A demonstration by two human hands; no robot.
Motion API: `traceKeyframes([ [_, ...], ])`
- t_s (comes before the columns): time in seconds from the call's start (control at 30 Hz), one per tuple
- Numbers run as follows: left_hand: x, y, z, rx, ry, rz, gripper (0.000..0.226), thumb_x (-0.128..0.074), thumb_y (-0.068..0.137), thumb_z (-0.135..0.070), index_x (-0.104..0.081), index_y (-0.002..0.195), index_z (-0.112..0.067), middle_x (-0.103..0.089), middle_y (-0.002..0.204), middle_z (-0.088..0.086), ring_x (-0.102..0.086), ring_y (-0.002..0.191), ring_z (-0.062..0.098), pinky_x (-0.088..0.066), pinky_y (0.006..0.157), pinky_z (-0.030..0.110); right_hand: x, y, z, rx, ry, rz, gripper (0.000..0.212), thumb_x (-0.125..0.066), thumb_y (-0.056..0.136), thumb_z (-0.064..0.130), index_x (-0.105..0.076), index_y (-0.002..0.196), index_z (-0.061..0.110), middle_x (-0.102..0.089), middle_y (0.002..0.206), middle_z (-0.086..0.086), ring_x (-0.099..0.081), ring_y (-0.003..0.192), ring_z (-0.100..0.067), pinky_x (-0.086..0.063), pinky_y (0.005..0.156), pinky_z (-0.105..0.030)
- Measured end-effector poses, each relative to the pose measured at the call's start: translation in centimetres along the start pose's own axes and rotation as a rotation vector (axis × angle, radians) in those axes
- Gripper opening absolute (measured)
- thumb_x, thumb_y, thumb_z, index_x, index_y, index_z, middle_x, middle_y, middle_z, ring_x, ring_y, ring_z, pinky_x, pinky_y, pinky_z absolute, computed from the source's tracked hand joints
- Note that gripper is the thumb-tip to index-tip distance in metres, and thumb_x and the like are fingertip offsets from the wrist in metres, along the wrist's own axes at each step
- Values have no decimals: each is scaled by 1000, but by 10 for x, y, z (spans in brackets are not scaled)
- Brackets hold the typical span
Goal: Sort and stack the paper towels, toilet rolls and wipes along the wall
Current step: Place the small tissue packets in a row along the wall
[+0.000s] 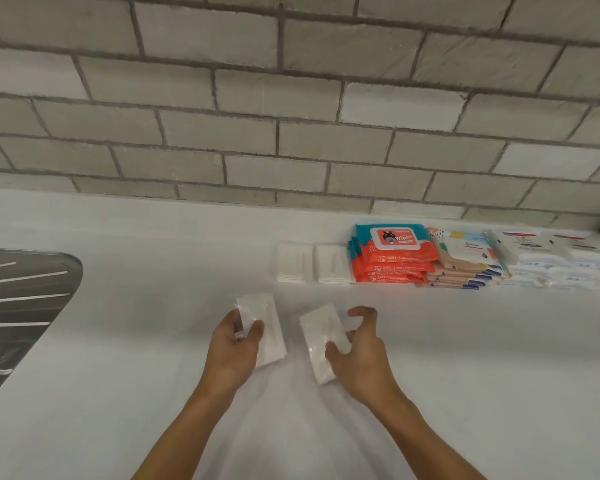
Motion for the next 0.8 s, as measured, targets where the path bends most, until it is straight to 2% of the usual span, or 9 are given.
traceKeyframes([
  [0.1,-5,20,-17,-65,71,-32,8,-58,97,-15,-64,100,-11,-70,93,4,-66,84,15,-49,66,20,10,22,14,62,-13,-55,38,-62,91,6,-36,113,23,-55,92,5,-55,69,-1,-44,45,-7],
  [0.2,-13,45,-39,-129,135,-56,6,-60,95,-17,-62,101,-15,-66,90,-4,-63,76,6,-46,59,18,19,51,25,101,-97,-119,18,-59,93,7,-52,104,19,-51,91,11,-51,71,0,-40,52,1],
  [0.27,-20,64,-54,-161,156,-58,13,-63,94,-18,-59,106,-19,-63,92,-6,-62,76,8,-46,61,20,21,74,28,135,-130,-197,15,-63,92,9,-58,100,20,-54,102,8,-54,90,-5,-37,59,4],
  [0.33,-29,82,-64,-193,179,-64,23,-66,91,-17,-60,113,-15,-63,95,-3,-63,79,16,-48,67,23,22,95,30,186,-158,-278,15,-66,90,9,-62,102,16,-57,113,1,-53,111,-14,-33,69,3],
  [0.43,-41,107,-69,-185,228,-89,35,-69,89,-17,-58,122,-10,-61,98,1,-59,85,20,-47,74,25,23,121,35,152,-232,-309,21,-64,92,12,-62,114,13,-59,121,-2,-53,116,-15,-33,70,3],
  [0.5,-49,121,-67,-154,250,-101,39,-69,89,-18,-55,124,-10,-61,99,2,-58,85,19,-47,74,25,23,136,37,108,-281,-310,25,-63,94,16,-60,118,16,-59,123,-1,-55,113,-14,-35,77,-2],
  [0.63,-64,145,-58,-76,275,-94,44,-69,89,-19,-50,128,-10,-68,110,12,-61,91,26,-51,82,30,19,155,42,34,-491,-275,31,-59,96,26,-55,127,21,-60,123,0,-62,105,-15,-47,82,-15],
  [0.7,-70,156,-52,-55,308,-88,47,-69,89,-22,-47,129,-12,-68,114,13,-64,101,31,-53,91,37,15,163,39,26,-538,-243,35,-57,98,26,-53,131,18,-60,124,-1,-62,107,-17,-49,89,-20],
  [0.8,-76,167,-46,-35,354,-87,50,-68,89,-25,-44,131,-14,-66,120,13,-63,107,32,-53,95,40,8,170,33,40,-525,-174,36,-53,98,19,-50,133,11,-56,127,-8,-56,114,-22,-46,97,-26],
])
Point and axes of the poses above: each hand's wrist, its own y-axis towards the middle knuckle, its own x-axis out of the back of the hand, z = x × y, the point moved 4 cm from there along y, towards the middle knuckle
